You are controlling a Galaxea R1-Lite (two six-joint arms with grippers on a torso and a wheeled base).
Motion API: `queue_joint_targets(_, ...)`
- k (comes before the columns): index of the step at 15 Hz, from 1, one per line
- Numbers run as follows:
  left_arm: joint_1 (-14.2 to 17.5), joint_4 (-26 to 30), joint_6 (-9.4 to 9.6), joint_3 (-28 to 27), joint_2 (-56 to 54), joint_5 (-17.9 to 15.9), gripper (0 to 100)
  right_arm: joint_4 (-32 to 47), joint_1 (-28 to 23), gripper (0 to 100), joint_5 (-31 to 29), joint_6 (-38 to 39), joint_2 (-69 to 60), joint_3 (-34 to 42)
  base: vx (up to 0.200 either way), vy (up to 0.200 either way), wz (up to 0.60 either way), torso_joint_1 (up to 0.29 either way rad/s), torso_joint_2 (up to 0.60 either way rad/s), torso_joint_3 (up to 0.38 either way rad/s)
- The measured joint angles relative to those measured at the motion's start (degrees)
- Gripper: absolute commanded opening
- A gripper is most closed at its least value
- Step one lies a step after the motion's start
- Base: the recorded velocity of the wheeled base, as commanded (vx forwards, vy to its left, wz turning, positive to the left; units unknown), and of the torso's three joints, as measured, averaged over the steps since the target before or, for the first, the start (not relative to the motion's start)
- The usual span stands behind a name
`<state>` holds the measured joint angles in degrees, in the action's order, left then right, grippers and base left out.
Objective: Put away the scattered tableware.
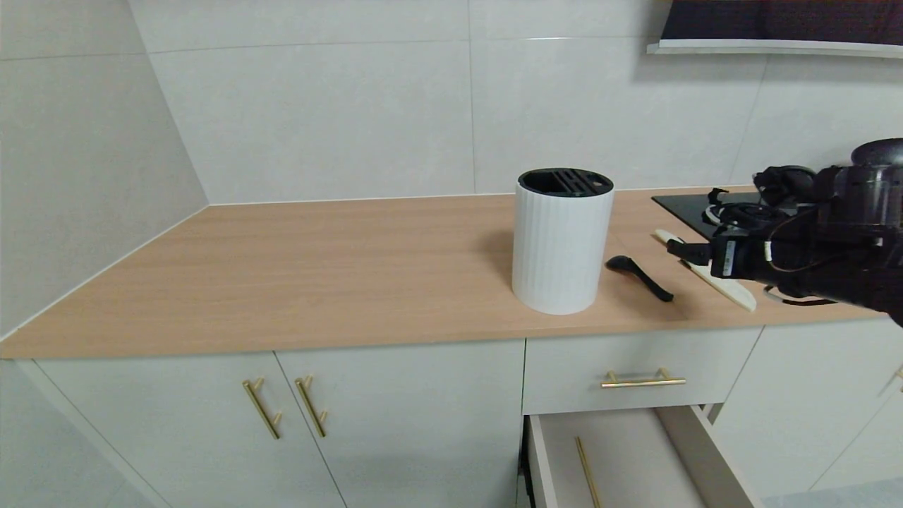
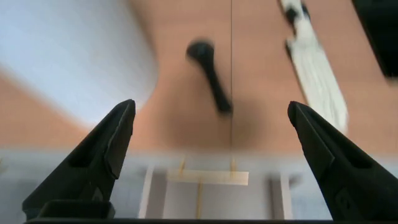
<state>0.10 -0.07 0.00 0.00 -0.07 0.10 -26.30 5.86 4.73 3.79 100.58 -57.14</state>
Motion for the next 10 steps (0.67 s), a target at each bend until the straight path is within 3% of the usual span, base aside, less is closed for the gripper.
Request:
queue_joint_targets(5,-0.02,0.0,0.0,0.0,0.0,-0.02,100,-9.75,-0.46,100,3.72,-5.84,12.67,0.04,0.0,0.0,0.0,0.0,0.0,0.0)
queue_joint_targets(10,0.0,0.0,0.0,0.0,0.0,-0.02,100,-15.49,-0.88,100,3.41,-7.02,19.07,-0.27,0.0,0.0,0.0,0.0,0.0,0.0)
